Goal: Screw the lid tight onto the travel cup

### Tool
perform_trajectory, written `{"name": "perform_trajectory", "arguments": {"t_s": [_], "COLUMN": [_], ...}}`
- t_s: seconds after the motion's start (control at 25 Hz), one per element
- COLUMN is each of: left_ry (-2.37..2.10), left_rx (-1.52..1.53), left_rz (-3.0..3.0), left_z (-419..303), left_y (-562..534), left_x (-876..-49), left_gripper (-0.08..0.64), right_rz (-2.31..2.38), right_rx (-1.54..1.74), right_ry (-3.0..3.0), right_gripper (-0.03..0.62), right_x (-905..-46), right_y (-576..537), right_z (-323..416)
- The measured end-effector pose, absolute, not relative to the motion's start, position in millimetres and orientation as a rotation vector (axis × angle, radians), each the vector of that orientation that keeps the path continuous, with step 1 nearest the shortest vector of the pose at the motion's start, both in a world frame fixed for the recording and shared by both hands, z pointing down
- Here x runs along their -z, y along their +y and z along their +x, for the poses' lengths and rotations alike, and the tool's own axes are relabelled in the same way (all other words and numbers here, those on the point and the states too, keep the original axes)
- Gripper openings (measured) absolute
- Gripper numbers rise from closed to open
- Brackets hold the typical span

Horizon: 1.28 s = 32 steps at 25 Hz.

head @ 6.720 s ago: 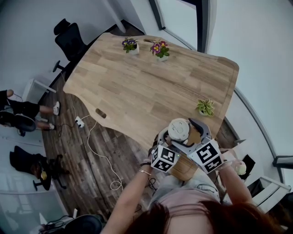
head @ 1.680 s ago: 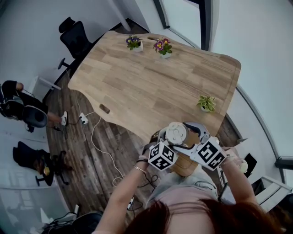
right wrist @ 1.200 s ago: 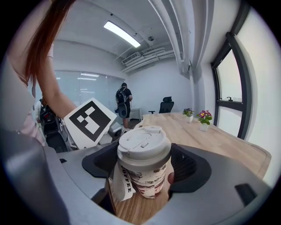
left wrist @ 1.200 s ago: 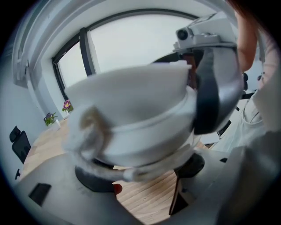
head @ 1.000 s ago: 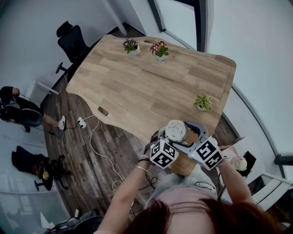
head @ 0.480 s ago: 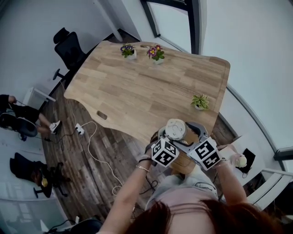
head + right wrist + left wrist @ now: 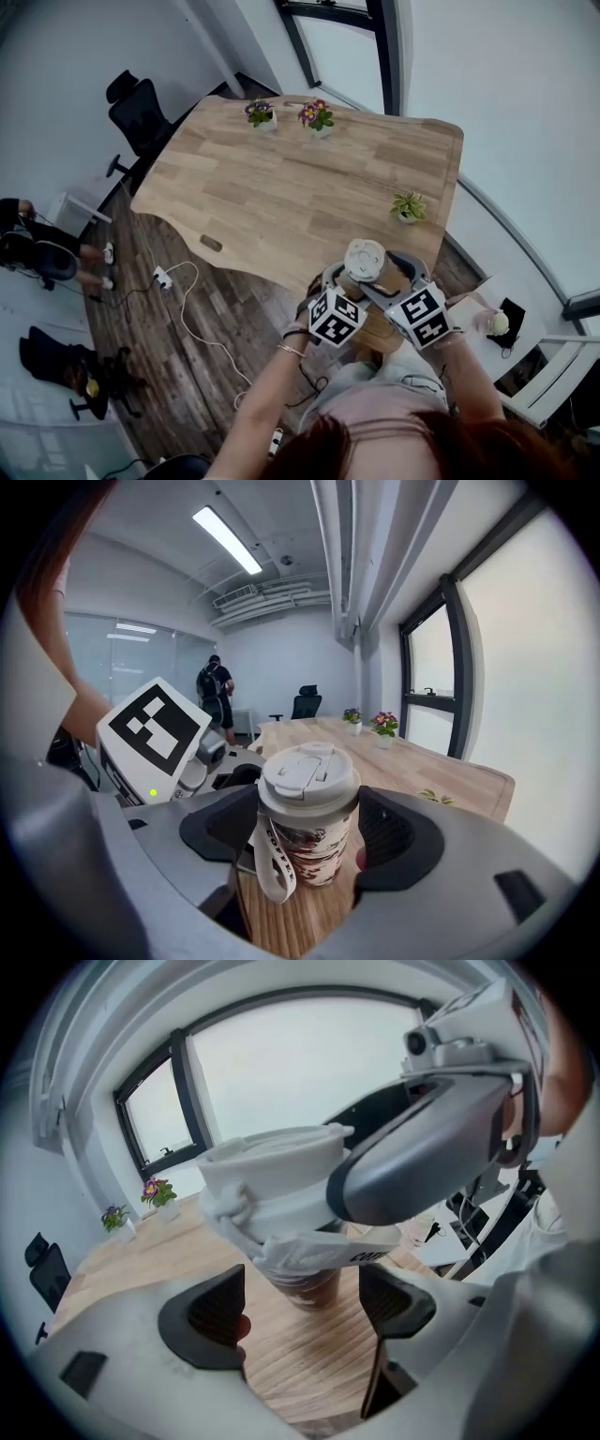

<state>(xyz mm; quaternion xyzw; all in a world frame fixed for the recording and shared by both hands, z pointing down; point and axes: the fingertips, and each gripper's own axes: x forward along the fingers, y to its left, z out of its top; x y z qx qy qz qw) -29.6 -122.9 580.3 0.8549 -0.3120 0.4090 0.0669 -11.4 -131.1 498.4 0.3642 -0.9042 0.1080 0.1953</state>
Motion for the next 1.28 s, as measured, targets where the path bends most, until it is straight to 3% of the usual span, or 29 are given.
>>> {"name": "perform_trajectory", "arguments": {"t_s": [0.32,0.52,0.8,0.88,0.96,1.12,1.28], "left_ry": [-0.959,-0.967,-0.995,-1.028,-1.09,-1.204,-1.309], "left_rx": [-1.18,-1.119,-1.018,-0.984,-0.932,-0.791,-0.677], "left_rz": [2.608,2.629,2.667,2.671,2.671,2.654,2.593], "left_z": [-46,-54,-65,-69,-75,-86,-97], "left_y": [-109,-96,-83,-83,-87,-95,-99], "left_x": [-573,-571,-564,-560,-554,-537,-522], "left_gripper": [0.356,0.356,0.351,0.327,0.259,0.243,0.182], "right_rz": [1.19,1.261,1.344,1.369,1.4,1.476,1.562], "right_rx": [-0.357,-0.359,-0.369,-0.375,-0.387,-0.447,-0.457], "right_ry": [-2.495,-2.476,-2.465,-2.465,-2.473,-2.51,-2.489], "right_gripper": [0.29,0.213,0.213,0.209,0.201,0.201,0.146], "right_x": [-491,-488,-483,-480,-477,-469,-465], "right_y": [-123,-113,-97,-93,-89,-83,-83], "right_z": [-4,-3,-10,-11,-12,-9,0]}}
